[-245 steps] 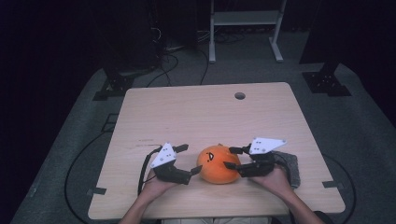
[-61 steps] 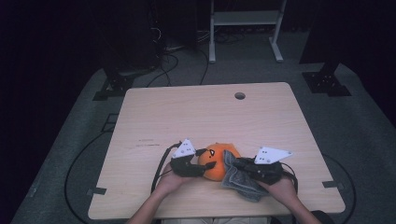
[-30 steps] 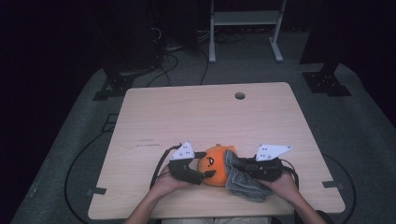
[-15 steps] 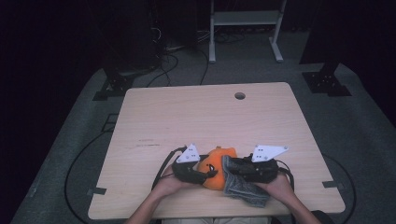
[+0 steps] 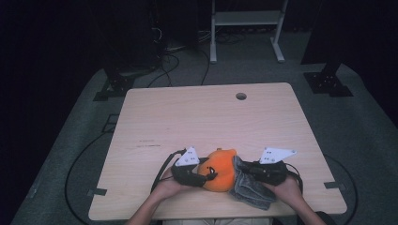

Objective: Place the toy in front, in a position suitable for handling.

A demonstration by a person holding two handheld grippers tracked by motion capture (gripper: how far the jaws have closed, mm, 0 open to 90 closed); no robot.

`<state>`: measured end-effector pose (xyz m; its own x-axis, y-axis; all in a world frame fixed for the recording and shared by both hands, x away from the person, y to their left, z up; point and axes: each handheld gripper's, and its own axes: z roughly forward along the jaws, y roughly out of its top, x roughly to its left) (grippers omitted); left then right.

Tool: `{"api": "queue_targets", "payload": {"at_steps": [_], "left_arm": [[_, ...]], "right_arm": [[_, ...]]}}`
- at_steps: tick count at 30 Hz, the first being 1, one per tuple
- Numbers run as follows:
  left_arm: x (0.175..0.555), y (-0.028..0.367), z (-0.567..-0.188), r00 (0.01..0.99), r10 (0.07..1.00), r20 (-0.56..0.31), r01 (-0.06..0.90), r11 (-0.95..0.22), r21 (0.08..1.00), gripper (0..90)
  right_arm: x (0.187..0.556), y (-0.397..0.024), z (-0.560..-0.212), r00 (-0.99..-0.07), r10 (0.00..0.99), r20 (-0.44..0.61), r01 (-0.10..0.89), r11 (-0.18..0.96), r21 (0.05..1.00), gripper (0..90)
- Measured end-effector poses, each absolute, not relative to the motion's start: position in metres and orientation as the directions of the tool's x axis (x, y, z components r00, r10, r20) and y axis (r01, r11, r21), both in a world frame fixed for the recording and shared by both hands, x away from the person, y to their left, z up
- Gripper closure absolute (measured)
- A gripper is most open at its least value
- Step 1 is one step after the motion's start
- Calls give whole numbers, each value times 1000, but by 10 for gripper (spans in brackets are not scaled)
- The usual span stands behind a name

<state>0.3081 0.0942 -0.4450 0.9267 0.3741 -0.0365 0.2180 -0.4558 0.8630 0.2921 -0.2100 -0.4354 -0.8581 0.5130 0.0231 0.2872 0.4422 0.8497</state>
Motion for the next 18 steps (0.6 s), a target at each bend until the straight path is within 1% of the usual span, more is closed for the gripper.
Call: {"api": "queue_targets", "payload": {"at_steps": [2,4,6,7,9,11,12,13,15,16,17,18], "left_arm": [[308,94,-445,926,375,-36,218,-457,862,376],[308,95,-445,928,371,-37,217,-456,863,375],[308,94,-445,930,365,-42,216,-452,865,368],[308,94,-444,931,361,-58,226,-443,867,345],[312,95,-439,927,363,-93,258,-438,861,232],[319,96,-434,918,375,-130,296,-429,853,114],[323,96,-433,911,383,-151,319,-424,847,76],[325,96,-434,907,385,-170,337,-421,842,66],[329,93,-438,905,366,-216,369,-423,828,81],[328,92,-440,910,365,-198,353,-425,834,155],[325,92,-439,917,365,-160,319,-431,844,227],[323,93,-437,923,365,-121,281,-426,860,325]], "right_arm": [[293,-212,-434,-857,513,52,303,420,856,796],[293,-210,-430,-872,482,83,296,383,875,796],[294,-206,-425,-885,458,88,274,359,892,795],[295,-202,-423,-886,455,89,274,359,892,795],[298,-195,-426,-892,447,72,268,394,879,796],[297,-192,-429,-902,425,76,263,402,877,796],[296,-192,-429,-906,418,70,255,407,877,796],[296,-192,-428,-909,411,68,250,407,879,797],[295,-192,-428,-908,414,62,247,410,878,796],[295,-192,-428,-907,416,62,248,410,878,796],[295,-192,-428,-906,420,57,247,414,876,796],[296,-193,-428,-903,425,57,248,411,877,797]]}}
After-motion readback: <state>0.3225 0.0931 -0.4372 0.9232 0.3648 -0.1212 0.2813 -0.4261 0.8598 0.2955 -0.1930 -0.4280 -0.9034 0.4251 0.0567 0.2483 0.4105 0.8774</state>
